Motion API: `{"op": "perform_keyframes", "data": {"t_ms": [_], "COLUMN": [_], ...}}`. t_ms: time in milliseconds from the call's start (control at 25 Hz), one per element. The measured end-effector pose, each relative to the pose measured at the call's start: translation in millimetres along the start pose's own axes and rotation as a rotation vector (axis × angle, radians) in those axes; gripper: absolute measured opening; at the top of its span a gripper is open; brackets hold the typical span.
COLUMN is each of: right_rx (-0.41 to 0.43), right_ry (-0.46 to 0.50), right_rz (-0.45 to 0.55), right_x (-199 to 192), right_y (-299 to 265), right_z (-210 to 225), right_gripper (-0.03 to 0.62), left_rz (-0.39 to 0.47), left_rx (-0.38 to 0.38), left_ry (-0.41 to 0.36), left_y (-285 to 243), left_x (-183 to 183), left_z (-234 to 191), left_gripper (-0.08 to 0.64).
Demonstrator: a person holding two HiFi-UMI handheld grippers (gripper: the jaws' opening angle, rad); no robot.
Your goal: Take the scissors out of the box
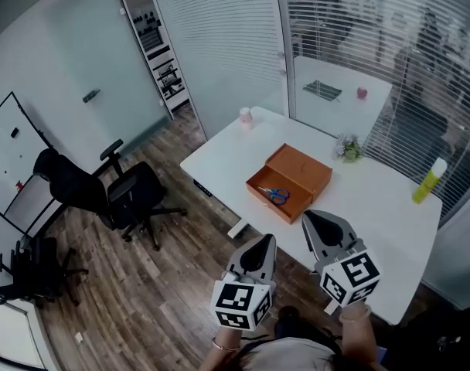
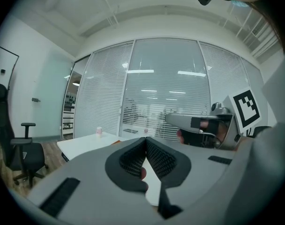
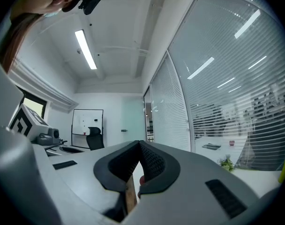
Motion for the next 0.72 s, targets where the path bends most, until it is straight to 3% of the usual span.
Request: {"op": "perform_keyframes", "data": {"t_ms": [720], "right_rx": [0.083], "right_ry": [0.023], "right_rz": [-0.086], "right_x": [-8.9], "right_y": [-76.0], "right_z": [62.9], "right_gripper": [0.028], "left_rz": [-0.011], "left_rx": [0.106], "left_ry": [0.062], "left_y": [-71.6], "left_x": [15.1], "left_z": [-32.5], "left_gripper": [0.018]}}
Point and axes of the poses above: the fingertips, and each gripper's own axes: y backward along the fingers, z to its right, x out of its top, the point moved 6 cm from there along y, backward along the fingers, and after that the axes turned 14 degrees about -z, right-handed, at the moved point
